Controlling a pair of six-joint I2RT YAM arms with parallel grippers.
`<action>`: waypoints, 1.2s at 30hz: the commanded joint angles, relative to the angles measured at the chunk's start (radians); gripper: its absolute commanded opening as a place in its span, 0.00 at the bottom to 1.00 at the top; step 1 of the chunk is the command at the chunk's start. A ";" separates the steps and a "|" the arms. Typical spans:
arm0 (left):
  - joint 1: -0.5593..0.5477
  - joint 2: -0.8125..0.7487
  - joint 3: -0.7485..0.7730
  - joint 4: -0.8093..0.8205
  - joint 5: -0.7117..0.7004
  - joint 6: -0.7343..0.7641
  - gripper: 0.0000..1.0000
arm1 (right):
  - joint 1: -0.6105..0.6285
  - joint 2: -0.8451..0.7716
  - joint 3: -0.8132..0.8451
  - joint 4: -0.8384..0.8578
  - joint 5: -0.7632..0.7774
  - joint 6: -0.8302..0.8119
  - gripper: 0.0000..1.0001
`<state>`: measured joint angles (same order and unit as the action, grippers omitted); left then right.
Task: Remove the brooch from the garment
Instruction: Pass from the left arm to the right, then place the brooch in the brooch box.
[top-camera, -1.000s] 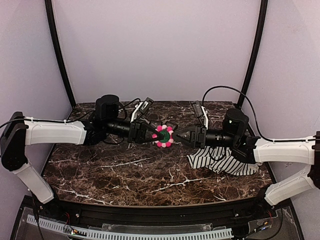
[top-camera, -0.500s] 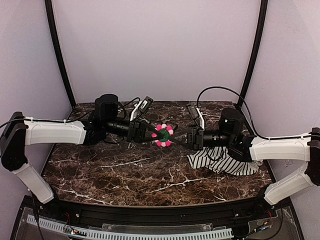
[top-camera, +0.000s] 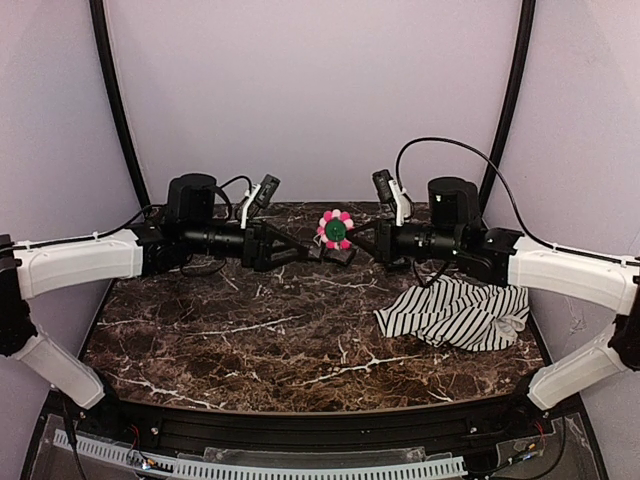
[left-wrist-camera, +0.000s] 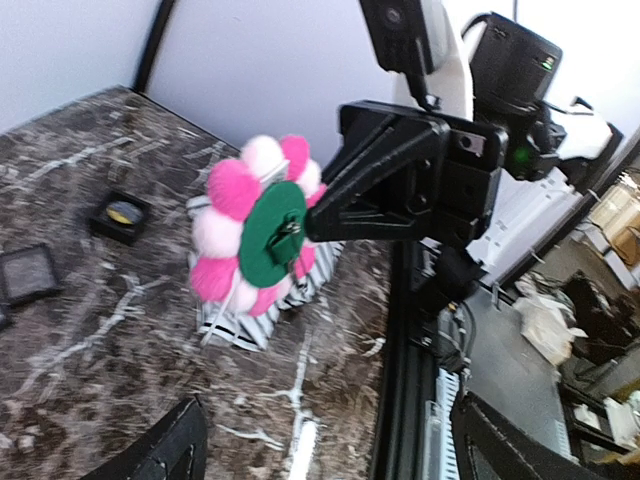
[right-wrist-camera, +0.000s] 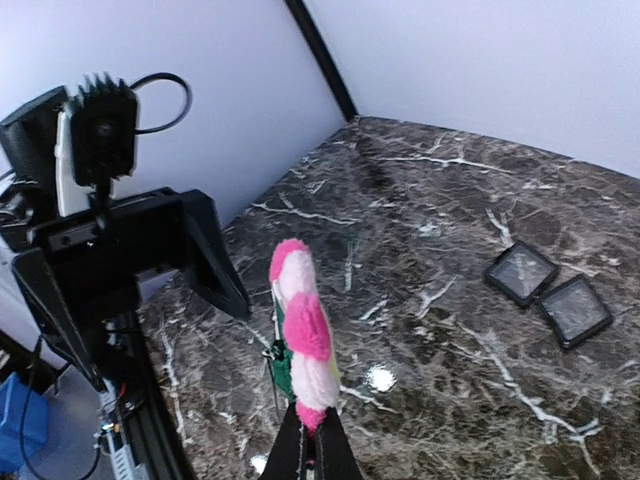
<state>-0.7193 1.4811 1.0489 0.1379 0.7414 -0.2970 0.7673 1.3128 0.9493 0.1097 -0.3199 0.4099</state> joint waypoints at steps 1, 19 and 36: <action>0.079 -0.103 0.036 -0.125 -0.210 0.064 0.87 | -0.016 0.075 0.131 -0.260 0.251 -0.145 0.00; 0.273 -0.214 0.019 -0.210 -0.518 0.044 0.93 | -0.066 0.596 0.556 -0.435 0.680 -0.342 0.00; 0.273 -0.205 0.016 -0.212 -0.525 0.021 0.93 | -0.100 0.875 0.741 -0.336 0.772 -0.474 0.00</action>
<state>-0.4469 1.2827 1.0710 -0.0547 0.2218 -0.2691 0.6796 2.1422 1.6371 -0.2771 0.4061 -0.0196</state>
